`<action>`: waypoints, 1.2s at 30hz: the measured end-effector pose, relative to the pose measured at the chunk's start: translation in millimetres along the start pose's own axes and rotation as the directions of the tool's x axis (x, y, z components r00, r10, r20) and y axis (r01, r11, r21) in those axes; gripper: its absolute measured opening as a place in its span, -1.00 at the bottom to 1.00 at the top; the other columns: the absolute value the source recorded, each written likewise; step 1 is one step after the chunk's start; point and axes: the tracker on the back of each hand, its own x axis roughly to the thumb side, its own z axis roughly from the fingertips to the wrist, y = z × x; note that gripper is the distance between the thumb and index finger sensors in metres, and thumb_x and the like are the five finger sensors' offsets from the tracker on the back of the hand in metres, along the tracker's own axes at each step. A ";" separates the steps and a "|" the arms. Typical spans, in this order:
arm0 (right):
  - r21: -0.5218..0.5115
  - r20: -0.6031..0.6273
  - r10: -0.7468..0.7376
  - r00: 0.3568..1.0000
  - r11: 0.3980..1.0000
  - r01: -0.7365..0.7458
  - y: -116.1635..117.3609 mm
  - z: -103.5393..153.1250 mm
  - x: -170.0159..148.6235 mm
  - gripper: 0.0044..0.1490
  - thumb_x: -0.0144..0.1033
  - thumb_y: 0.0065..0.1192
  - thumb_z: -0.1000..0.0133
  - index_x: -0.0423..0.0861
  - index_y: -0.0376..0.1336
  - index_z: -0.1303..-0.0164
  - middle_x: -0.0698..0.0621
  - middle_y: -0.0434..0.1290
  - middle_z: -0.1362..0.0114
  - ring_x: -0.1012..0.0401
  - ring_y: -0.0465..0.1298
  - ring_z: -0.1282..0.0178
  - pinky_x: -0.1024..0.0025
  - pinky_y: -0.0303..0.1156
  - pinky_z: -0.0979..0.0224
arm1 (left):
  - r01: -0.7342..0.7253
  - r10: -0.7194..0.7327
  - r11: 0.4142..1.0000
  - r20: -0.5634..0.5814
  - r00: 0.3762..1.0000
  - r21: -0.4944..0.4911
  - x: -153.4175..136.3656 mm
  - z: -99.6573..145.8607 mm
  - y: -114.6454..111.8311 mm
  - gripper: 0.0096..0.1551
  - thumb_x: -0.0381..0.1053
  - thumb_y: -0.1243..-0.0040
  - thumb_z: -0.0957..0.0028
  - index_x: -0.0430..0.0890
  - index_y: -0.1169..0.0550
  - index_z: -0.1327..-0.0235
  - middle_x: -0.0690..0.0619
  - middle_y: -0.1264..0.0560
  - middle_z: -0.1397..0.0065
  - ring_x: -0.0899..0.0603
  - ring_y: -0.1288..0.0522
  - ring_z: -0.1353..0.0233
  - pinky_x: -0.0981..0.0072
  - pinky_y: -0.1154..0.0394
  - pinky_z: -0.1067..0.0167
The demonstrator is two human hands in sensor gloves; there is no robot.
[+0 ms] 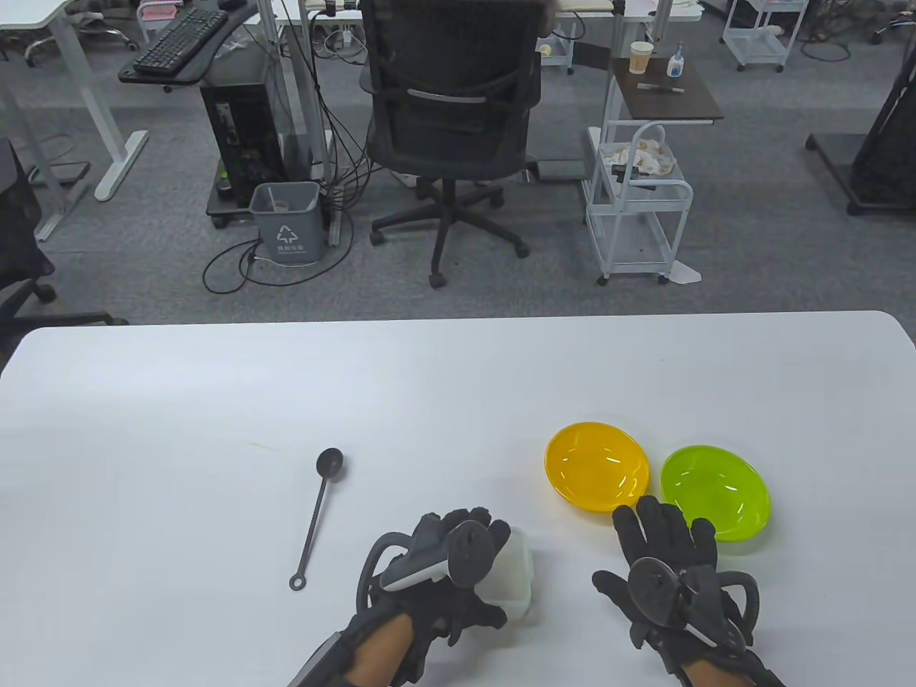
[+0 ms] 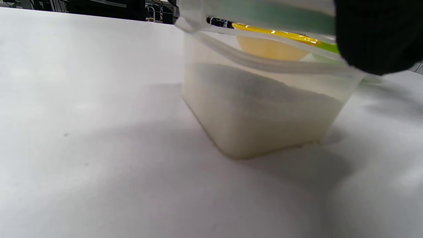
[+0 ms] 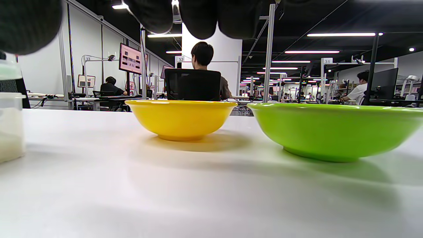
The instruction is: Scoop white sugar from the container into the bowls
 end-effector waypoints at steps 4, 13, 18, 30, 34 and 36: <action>-0.001 0.002 -0.004 1.000 1.000 0.004 -0.4 0.2 -0.1 0.10 0.44 0.12 0.04 0.18 -0.09 -0.66 -0.14 -0.09 -0.79 -0.14 0.04 -0.80 -0.33 -0.13 -0.67 | 0.010 -0.011 0.998 0.009 1.000 0.057 -5.7 10.1 11.7 0.32 0.53 -0.32 0.34 0.27 0.04 -0.66 0.12 0.14 -0.80 -0.20 0.06 -0.84 -0.30 0.18 -0.67; -0.003 0.005 -0.014 1.000 1.000 0.014 -1.1 0.8 -0.2 0.10 0.44 0.12 0.04 0.18 -0.09 -0.65 -0.14 -0.08 -0.78 -0.14 0.04 -0.80 -0.33 -0.13 -0.67 | 0.026 -0.017 0.993 -0.081 0.997 0.116 -54.6 41.3 37.3 0.31 0.54 -0.30 0.35 0.26 0.02 -0.66 0.10 0.13 -0.80 -0.21 0.04 -0.83 -0.31 0.17 -0.66; 0.002 0.010 -0.004 1.000 1.000 0.003 0.0 1.2 1.1 0.10 0.44 0.12 0.04 0.18 -0.09 -0.66 -0.14 -0.08 -0.78 -0.14 0.04 -0.80 -0.33 -0.13 -0.67 | 0.032 -0.010 0.991 -0.159 0.987 0.133 -88.9 52.8 30.5 0.31 0.54 -0.31 0.35 0.26 0.01 -0.66 0.10 0.13 -0.80 -0.21 0.03 -0.83 -0.31 0.17 -0.65; 0.006 0.007 -0.001 1.000 1.000 0.001 0.5 1.5 0.9 0.10 0.44 0.12 0.04 0.18 -0.09 -0.65 -0.14 -0.07 -0.78 -0.14 0.05 -0.80 -0.33 -0.13 -0.67 | 0.034 -0.038 0.999 -0.187 0.982 -0.024 -117.5 40.6 -27.6 0.31 0.55 -0.29 0.36 0.27 0.02 -0.65 0.12 0.13 -0.79 -0.19 0.04 -0.82 -0.29 0.19 -0.65; 0.006 0.012 0.001 1.000 1.000 -0.001 0.2 1.8 1.5 0.10 0.44 0.12 0.04 0.17 -0.09 -0.66 -0.14 -0.07 -0.78 -0.14 0.05 -0.80 -0.33 -0.13 -0.67 | 0.072 -0.087 0.994 -0.183 0.979 -0.088 -111.2 33.3 -39.6 0.31 0.58 -0.24 0.37 0.29 0.06 -0.64 0.13 0.15 -0.79 -0.17 0.06 -0.83 -0.29 0.20 -0.65; 0.006 0.014 0.002 1.000 1.000 -0.002 0.3 1.8 1.5 0.10 0.44 0.12 0.04 0.18 -0.09 -0.65 -0.14 -0.07 -0.78 -0.14 0.05 -0.80 -0.33 -0.13 -0.67 | 0.060 -0.079 0.993 -0.188 0.979 -0.102 -110.7 31.0 -43.6 0.31 0.57 -0.23 0.36 0.30 0.08 -0.63 0.13 0.16 -0.79 -0.16 0.09 -0.83 -0.28 0.22 -0.65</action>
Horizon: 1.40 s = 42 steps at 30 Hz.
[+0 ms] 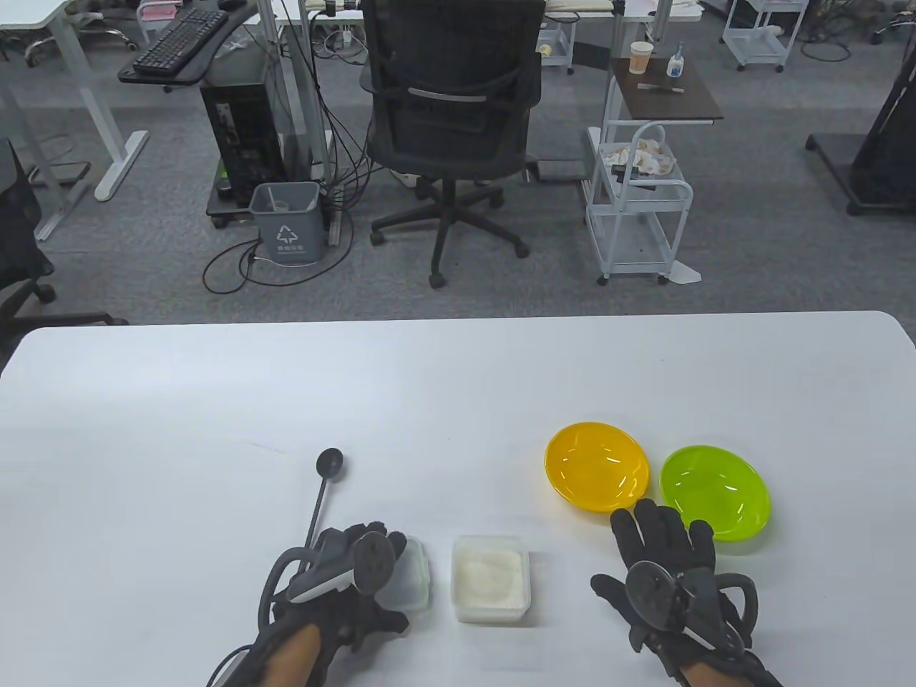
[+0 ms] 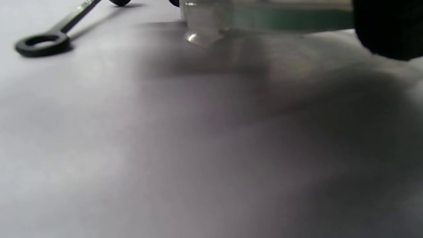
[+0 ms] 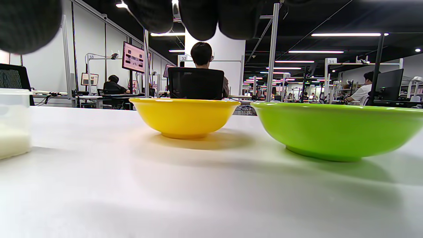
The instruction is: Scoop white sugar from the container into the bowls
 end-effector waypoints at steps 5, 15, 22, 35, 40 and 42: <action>0.002 0.001 -0.008 1.000 1.000 0.008 0.4 -0.2 -0.1 0.10 0.43 0.12 0.04 0.17 -0.09 -0.66 -0.14 -0.07 -0.78 -0.14 0.05 -0.79 -0.33 -0.13 -0.67 | 0.012 -0.012 1.000 -0.006 1.000 -0.011 -0.2 -0.1 -2.7 0.31 0.58 -0.21 0.36 0.32 0.13 -0.62 0.15 0.22 -0.78 -0.17 0.12 -0.83 -0.29 0.25 -0.65; -0.004 -0.003 -0.012 1.000 1.000 0.012 -0.5 0.3 -0.5 0.10 0.44 0.12 0.04 0.17 -0.09 -0.65 -0.14 -0.07 -0.78 -0.14 0.05 -0.79 -0.33 -0.13 -0.67 | -0.069 0.069 0.997 0.001 0.998 0.021 -6.9 5.6 8.6 0.30 0.58 -0.20 0.35 0.30 0.09 -0.63 0.13 0.23 -0.78 -0.18 0.13 -0.83 -0.29 0.26 -0.64; -0.004 -0.001 -0.015 1.000 1.000 0.015 -0.7 0.5 -0.3 0.10 0.43 0.12 0.04 0.17 -0.09 -0.65 -0.14 -0.07 -0.78 -0.14 0.05 -0.79 -0.33 -0.13 -0.67 | -0.132 0.136 0.988 -0.046 0.990 0.086 -23.6 13.1 24.7 0.27 0.58 -0.18 0.34 0.29 0.06 -0.64 0.12 0.18 -0.78 -0.19 0.09 -0.82 -0.29 0.23 -0.64; -0.005 -0.001 -0.017 1.000 1.000 0.017 -0.6 0.9 -0.4 0.10 0.43 0.12 0.04 0.17 -0.08 -0.65 -0.15 -0.06 -0.78 -0.14 0.05 -0.79 -0.33 -0.13 -0.67 | -0.142 0.207 0.964 -0.300 0.931 0.223 -81.2 23.4 54.5 0.17 0.51 -0.20 0.26 0.26 -0.04 -0.64 0.11 0.00 -0.77 -0.17 -0.14 -0.78 -0.23 0.02 -0.66; -0.002 -0.003 -0.017 1.000 1.000 0.017 -0.7 0.8 -0.5 0.09 0.43 0.12 0.04 0.17 -0.08 -0.65 -0.14 -0.06 -0.78 -0.14 0.06 -0.79 -0.33 -0.13 -0.67 | -0.140 0.239 0.959 -0.440 0.866 0.246 -104.7 19.1 53.4 0.08 0.44 -0.23 0.20 0.24 -0.11 -0.62 0.12 -0.09 -0.75 -0.14 -0.26 -0.74 -0.20 -0.07 -0.65; -0.002 -0.003 -0.017 1.000 1.000 0.017 -0.7 0.8 -0.5 0.09 0.43 0.12 0.03 0.17 -0.08 -0.65 -0.14 -0.06 -0.78 -0.14 0.05 -0.79 -0.33 -0.13 -0.67 | -0.135 0.244 0.960 -0.490 0.837 0.247 -109.1 15.2 49.5 0.05 0.43 -0.24 0.20 0.23 -0.17 -0.61 0.13 -0.19 -0.72 -0.11 -0.35 -0.69 -0.19 -0.14 -0.63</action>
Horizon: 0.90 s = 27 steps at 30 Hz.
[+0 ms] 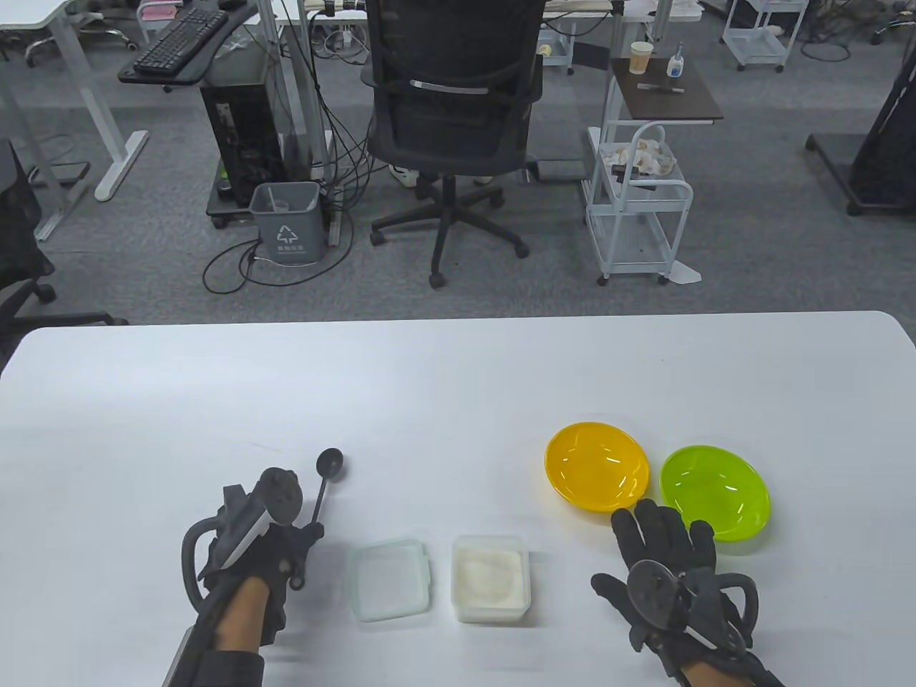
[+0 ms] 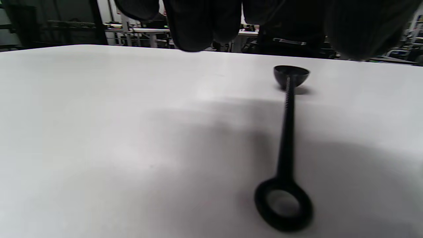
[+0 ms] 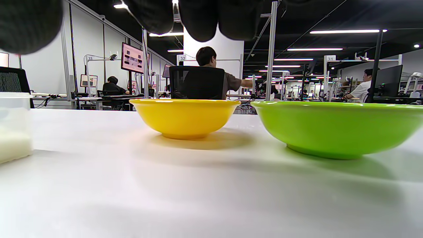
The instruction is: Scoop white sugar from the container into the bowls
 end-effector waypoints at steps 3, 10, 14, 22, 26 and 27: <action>0.007 -0.006 0.001 1.000 1.000 -0.001 -0.5 0.1 0.3 0.09 0.43 0.12 0.04 0.17 -0.08 -0.65 -0.14 -0.06 -0.78 -0.14 0.06 -0.79 -0.33 -0.13 -0.67 | 0.026 -0.027 0.999 -0.049 0.998 -0.024 3.3 -6.0 -9.3 -0.03 0.44 -0.24 0.20 0.23 -0.30 -0.56 0.16 -0.36 -0.64 -0.07 -0.51 -0.57 -0.14 -0.25 -0.59; 0.017 -0.011 0.005 1.000 1.000 -0.005 0.1 -0.4 -0.2 0.09 0.43 0.12 0.04 0.17 -0.08 -0.65 -0.14 -0.06 -0.78 -0.14 0.06 -0.79 -0.33 -0.13 -0.67 | 0.210 -0.210 0.978 -0.119 0.970 -0.017 26.4 -6.2 -27.3 -0.22 0.44 -0.26 0.20 0.24 -0.51 -0.35 0.25 -0.56 -0.37 0.05 -0.63 -0.30 -0.01 -0.40 -0.46; 0.021 -0.011 0.006 1.000 1.000 -0.006 0.5 -0.8 0.5 0.09 0.43 0.12 0.04 0.17 -0.08 -0.65 -0.15 -0.06 -0.78 -0.14 0.06 -0.79 -0.33 -0.13 -0.67 | 0.218 -0.215 0.976 -0.168 0.962 -0.002 30.3 -5.1 -29.6 -0.38 0.37 -0.28 0.17 0.23 -0.57 -0.18 0.28 -0.62 -0.19 0.08 -0.69 -0.11 0.03 -0.49 -0.35; 0.026 -0.010 0.009 1.000 1.000 -0.009 1.0 -1.6 1.3 0.09 0.43 0.12 0.04 0.17 -0.08 -0.65 -0.14 -0.05 -0.78 -0.14 0.06 -0.79 -0.33 -0.13 -0.67 | 0.136 -0.136 0.991 -0.195 0.971 -0.017 20.7 -6.8 -30.7 -0.48 0.32 -0.29 0.16 0.18 -0.61 -0.05 0.27 -0.65 -0.02 0.11 -0.70 0.06 0.05 -0.53 -0.27; 0.032 -0.011 0.008 1.000 0.999 -0.007 1.0 -1.6 1.7 0.09 0.43 0.12 0.03 0.17 -0.07 -0.65 -0.14 -0.05 -0.78 -0.14 0.06 -0.79 -0.33 -0.13 -0.67 | 0.114 -0.117 0.993 -0.192 0.974 -0.025 18.1 -7.1 -30.4 -0.50 0.31 -0.27 0.15 0.19 -0.62 -0.03 0.26 -0.65 0.01 0.07 -0.70 0.09 0.05 -0.54 -0.27; 0.032 -0.012 0.009 1.000 0.999 -0.008 0.9 -1.7 1.7 0.09 0.43 0.12 0.03 0.17 -0.08 -0.65 -0.15 -0.05 -0.78 -0.14 0.06 -0.79 -0.33 -0.13 -0.67 | 0.112 -0.115 0.993 -0.190 0.975 -0.027 17.8 -7.6 -30.8 -0.51 0.31 -0.27 0.14 0.19 -0.62 -0.03 0.26 -0.65 0.00 0.11 -0.70 0.08 0.05 -0.53 -0.27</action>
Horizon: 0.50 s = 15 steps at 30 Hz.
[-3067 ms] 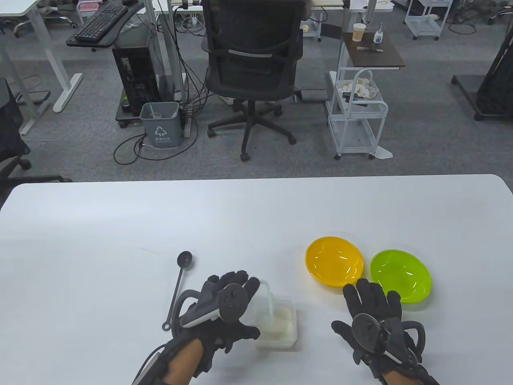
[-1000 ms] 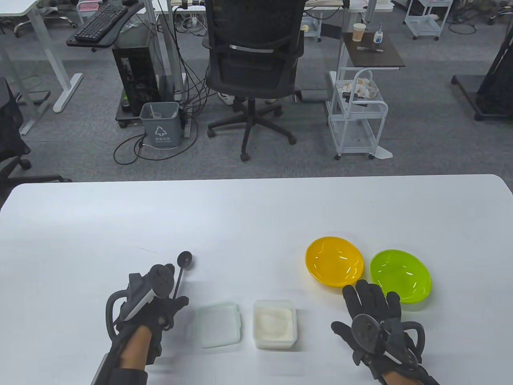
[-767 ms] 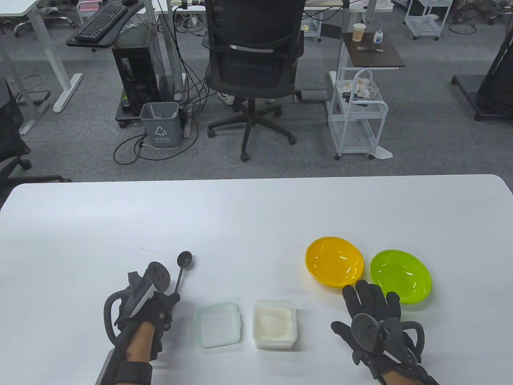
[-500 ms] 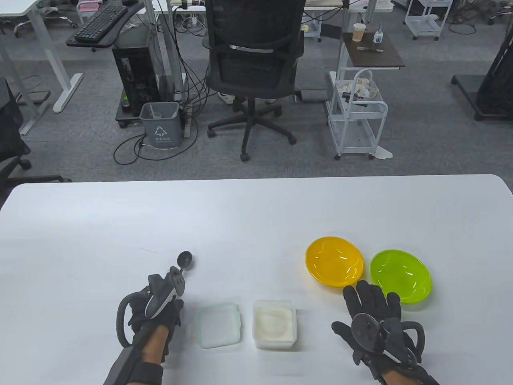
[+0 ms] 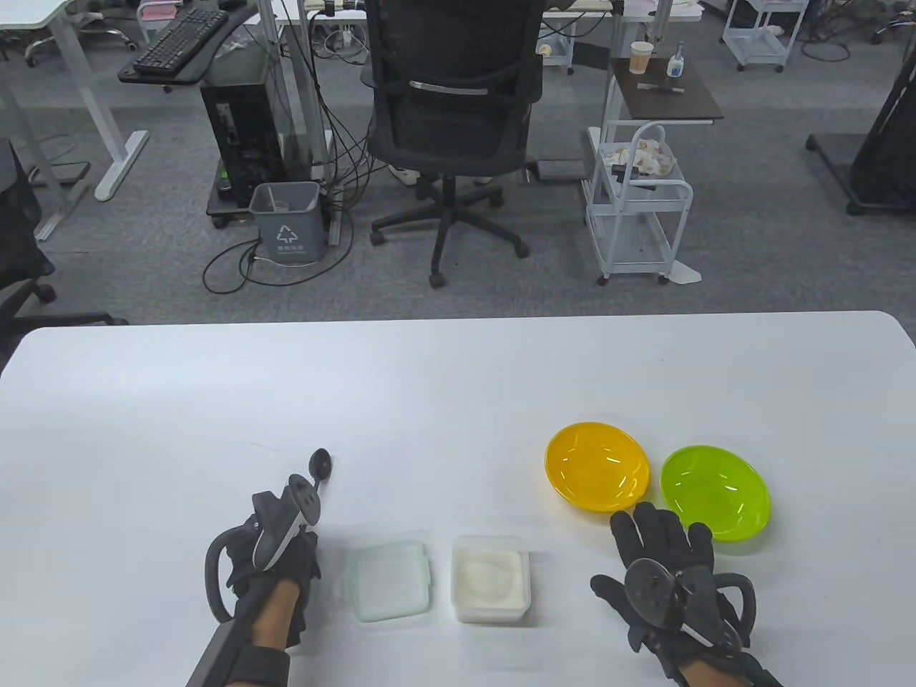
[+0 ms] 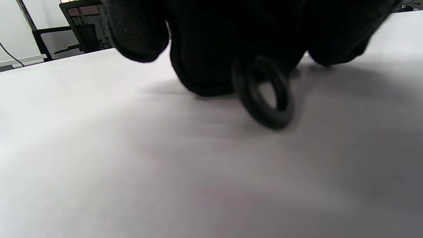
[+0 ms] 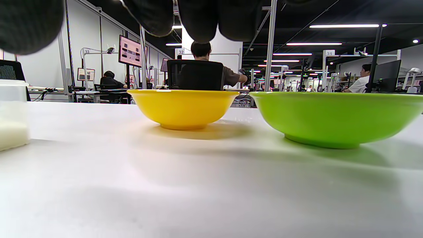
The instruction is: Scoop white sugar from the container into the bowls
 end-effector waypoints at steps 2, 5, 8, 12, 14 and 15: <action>0.000 -0.001 -0.001 1.000 1.000 0.001 0.0 -0.1 0.2 0.09 0.43 0.12 0.04 0.17 -0.08 -0.65 -0.14 -0.05 -0.78 -0.14 0.06 -0.79 -0.33 -0.13 -0.67 | -0.011 0.011 1.000 0.003 1.000 -0.004 -1.1 -0.2 -0.2 -0.51 0.31 -0.26 0.14 0.20 -0.61 -0.03 0.26 -0.65 0.00 0.11 -0.69 0.08 0.05 -0.53 -0.28; 0.000 -0.001 0.003 1.000 1.000 -0.003 0.1 -0.1 0.7 0.09 0.43 0.12 0.04 0.17 -0.08 -0.65 -0.14 -0.05 -0.78 -0.14 0.06 -0.79 -0.33 -0.13 -0.67 | -0.030 0.030 0.999 0.008 1.000 -0.014 -2.8 0.0 0.1 -0.52 0.31 -0.25 0.14 0.20 -0.61 -0.04 0.26 -0.65 -0.01 0.10 -0.70 0.07 0.05 -0.53 -0.28; -0.002 0.000 0.002 1.000 1.000 -0.002 0.3 -0.3 0.9 0.09 0.43 0.12 0.04 0.17 -0.08 -0.65 -0.14 -0.05 -0.78 -0.14 0.06 -0.79 -0.33 -0.13 -0.67 | -0.060 0.060 0.998 0.012 0.998 -0.022 -4.9 0.8 1.0 -0.52 0.30 -0.25 0.14 0.21 -0.61 -0.04 0.27 -0.65 -0.01 0.10 -0.70 0.07 0.05 -0.53 -0.28; -0.004 -0.001 0.001 1.000 1.000 -0.001 0.3 -0.7 1.1 0.09 0.43 0.12 0.04 0.17 -0.07 -0.65 -0.14 -0.06 -0.78 -0.14 0.06 -0.79 -0.33 -0.13 -0.67 | -0.153 0.153 0.988 0.018 0.988 -0.039 -6.7 4.5 6.2 -0.52 0.30 -0.25 0.14 0.21 -0.61 -0.04 0.26 -0.66 -0.02 0.07 -0.71 0.05 0.05 -0.53 -0.28; -0.001 -0.003 -0.002 1.000 1.000 0.002 0.6 -1.0 1.2 0.09 0.43 0.12 0.04 0.17 -0.08 -0.65 -0.14 -0.06 -0.78 -0.14 0.06 -0.79 -0.33 -0.13 -0.67 | -0.197 0.198 0.980 0.030 0.980 -0.032 -5.6 8.8 10.5 -0.52 0.30 -0.25 0.13 0.21 -0.61 -0.04 0.26 -0.66 -0.02 0.07 -0.71 0.05 0.05 -0.53 -0.28; 0.002 -0.006 -0.006 1.000 1.000 0.006 0.6 -1.2 1.5 0.09 0.43 0.12 0.03 0.17 -0.08 -0.65 -0.14 -0.06 -0.78 -0.14 0.06 -0.79 -0.33 -0.13 -0.67 | -0.215 0.216 0.976 0.042 0.975 -0.026 -3.6 12.2 13.6 -0.52 0.29 -0.25 0.14 0.21 -0.62 -0.04 0.25 -0.66 -0.01 0.07 -0.71 0.06 0.04 -0.53 -0.28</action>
